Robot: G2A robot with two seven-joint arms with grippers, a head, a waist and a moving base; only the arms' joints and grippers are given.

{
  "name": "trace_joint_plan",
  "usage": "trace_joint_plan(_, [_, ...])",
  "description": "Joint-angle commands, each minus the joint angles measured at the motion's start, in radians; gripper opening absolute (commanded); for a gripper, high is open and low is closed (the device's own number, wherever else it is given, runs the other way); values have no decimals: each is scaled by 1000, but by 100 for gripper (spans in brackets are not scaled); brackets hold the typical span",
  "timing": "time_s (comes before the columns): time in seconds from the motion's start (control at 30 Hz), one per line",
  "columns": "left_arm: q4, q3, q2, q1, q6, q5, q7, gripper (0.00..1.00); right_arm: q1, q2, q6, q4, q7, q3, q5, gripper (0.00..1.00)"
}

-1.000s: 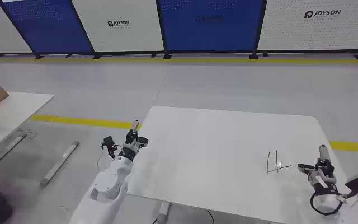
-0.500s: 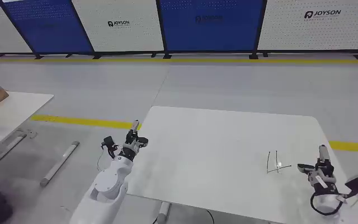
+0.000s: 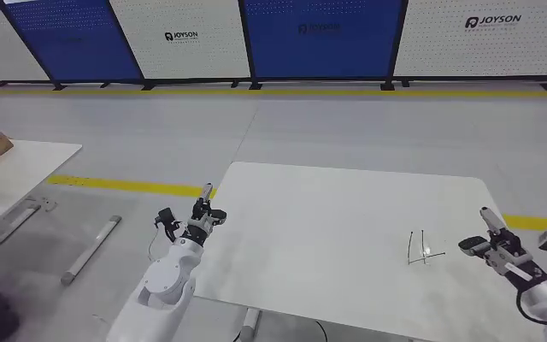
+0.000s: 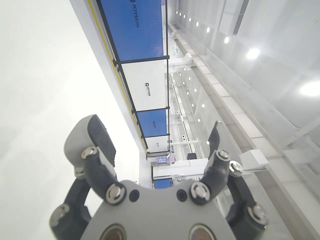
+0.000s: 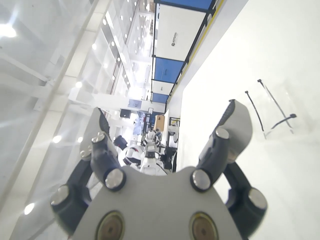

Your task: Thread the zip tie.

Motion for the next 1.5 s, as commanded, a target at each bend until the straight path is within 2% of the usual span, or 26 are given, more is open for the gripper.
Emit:
trace_joint_plan(0.0, [0,0,0,0,0,0,0,100,-2,0,-1,-1,-6,0,2,100])
trace_joint_plan(0.33, [0,0,0,0,0,0,0,100,-2,0,-1,-1,-6,0,2,100])
trace_joint_plan(0.4, [0,0,0,0,0,0,0,100,9,6,-15,-32,66,5,-21,100])
trace_joint_plan(0.47, [0,0,0,0,0,0,0,100,41,26,-9,-19,242,49,-86,100])
trace_joint_plan(0.57, [0,0,0,0,0,0,0,100,101,48,7,0,437,69,-119,100])
trace_joint_plan(0.67, [0,0,0,0,0,0,0,100,165,65,27,31,557,65,-162,100])
trace_joint_plan(0.77, [0,0,0,0,0,0,0,100,242,76,56,91,613,21,-209,100])
trace_joint_plan(0.93, [0,0,0,0,0,0,0,100,372,80,95,277,643,-84,-209,100])
trace_joint_plan(1.0, [0,0,0,0,0,0,0,100,409,78,84,353,682,-112,-150,100])
trace_joint_plan(1.1, [0,0,0,0,0,0,0,100,456,77,26,449,720,-151,-107,100])
trace_joint_plan(1.47, [0,0,0,0,0,0,0,100,456,77,26,449,720,-151,-107,100])
